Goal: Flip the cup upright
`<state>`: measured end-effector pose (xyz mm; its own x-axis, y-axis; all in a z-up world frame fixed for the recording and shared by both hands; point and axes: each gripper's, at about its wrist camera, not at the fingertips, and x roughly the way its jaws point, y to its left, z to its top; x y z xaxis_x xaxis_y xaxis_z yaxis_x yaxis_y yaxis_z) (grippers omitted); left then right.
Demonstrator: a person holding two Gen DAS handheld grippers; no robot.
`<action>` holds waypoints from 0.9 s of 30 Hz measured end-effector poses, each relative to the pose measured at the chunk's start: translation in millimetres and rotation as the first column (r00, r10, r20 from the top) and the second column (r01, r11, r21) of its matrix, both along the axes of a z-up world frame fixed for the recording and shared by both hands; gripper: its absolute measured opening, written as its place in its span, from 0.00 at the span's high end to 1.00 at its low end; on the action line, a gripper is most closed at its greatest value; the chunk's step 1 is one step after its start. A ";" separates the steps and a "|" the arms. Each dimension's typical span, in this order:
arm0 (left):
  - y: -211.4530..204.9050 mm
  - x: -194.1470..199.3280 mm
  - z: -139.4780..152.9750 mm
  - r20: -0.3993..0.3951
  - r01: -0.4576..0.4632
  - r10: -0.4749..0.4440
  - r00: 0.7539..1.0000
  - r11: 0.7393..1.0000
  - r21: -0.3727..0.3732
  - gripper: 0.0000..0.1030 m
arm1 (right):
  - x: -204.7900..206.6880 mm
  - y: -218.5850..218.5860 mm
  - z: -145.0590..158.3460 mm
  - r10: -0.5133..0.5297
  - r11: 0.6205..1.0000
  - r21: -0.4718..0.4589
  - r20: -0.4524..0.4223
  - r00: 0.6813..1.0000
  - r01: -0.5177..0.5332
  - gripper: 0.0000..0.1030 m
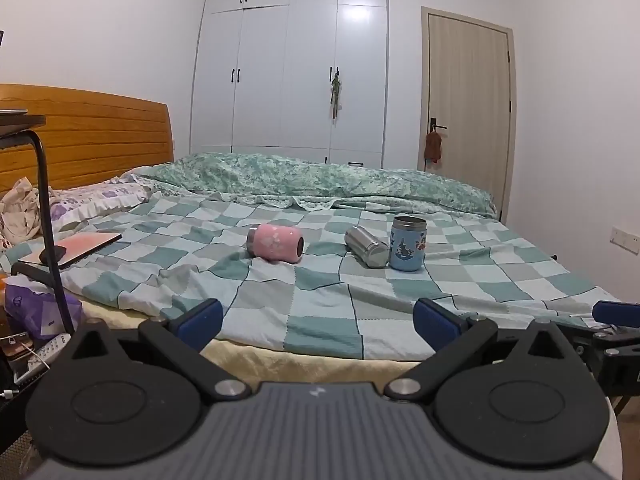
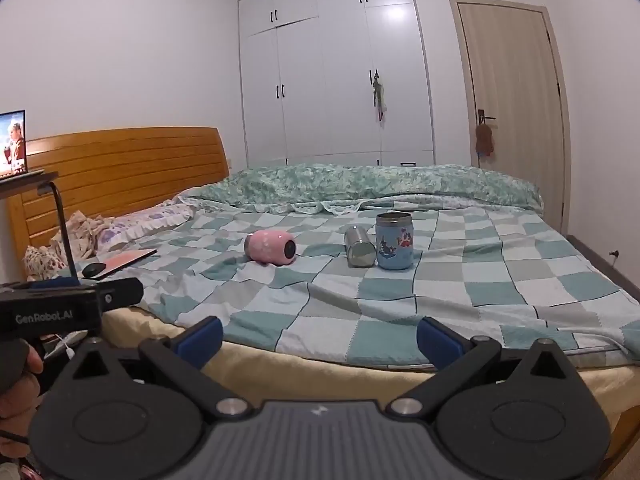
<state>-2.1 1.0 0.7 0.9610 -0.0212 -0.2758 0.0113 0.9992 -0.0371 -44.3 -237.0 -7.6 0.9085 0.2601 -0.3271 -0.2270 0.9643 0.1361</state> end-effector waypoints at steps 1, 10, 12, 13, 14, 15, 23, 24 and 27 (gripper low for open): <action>0.4 -0.1 0.2 0.002 -0.002 0.002 1.000 1.000 0.000 0.00 | 0.3 -0.6 -0.3 0.000 1.000 0.005 -0.003 1.000 0.000 0.00; -4.0 -1.4 -0.2 0.018 0.007 -0.007 1.000 1.000 0.019 0.00 | 0.0 -3.6 -0.4 -0.006 1.000 0.009 0.001 1.000 0.006 0.00; -5.5 -2.3 -0.9 0.025 0.007 -0.008 1.000 1.000 0.029 0.00 | 0.1 -3.9 -0.3 -0.007 1.000 0.010 0.002 1.000 0.007 0.00; -6.0 -2.5 -1.2 0.026 0.007 -0.008 1.000 0.999 0.033 0.00 | 0.1 -4.4 -0.4 -0.008 1.000 0.010 0.001 1.000 0.008 0.00; -6.8 -2.4 -1.5 0.027 0.007 -0.008 1.000 0.999 0.036 0.00 | 0.1 -4.5 -0.6 -0.009 1.000 0.009 0.000 1.000 0.009 0.00; -7.2 -2.3 -1.7 0.026 0.008 -0.009 1.000 0.999 0.038 0.00 | -0.2 -4.7 -0.9 -0.010 1.000 0.009 -0.001 1.000 0.010 0.00; -6.6 -2.0 -0.9 0.026 0.012 -0.013 1.000 0.999 0.038 0.00 | 2.2 -4.5 -0.2 -0.015 1.000 0.012 -0.005 1.000 0.015 0.00; -6.9 -1.0 0.5 0.025 0.013 -0.014 1.000 0.999 0.047 0.00 | 4.2 -4.3 1.0 -0.018 1.000 0.011 -0.009 1.000 0.018 0.00; -6.7 0.9 5.2 0.060 0.012 -0.016 0.998 0.998 0.070 0.00 | 3.0 -6.6 -1.0 -0.021 0.999 0.029 -0.003 1.000 0.021 0.00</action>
<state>-1.2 -5.6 5.9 0.9757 -0.0173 -0.2186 0.0251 0.9991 0.0332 -41.2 -243.5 -8.7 0.9129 0.2502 -0.3224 -0.2060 0.9645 0.1652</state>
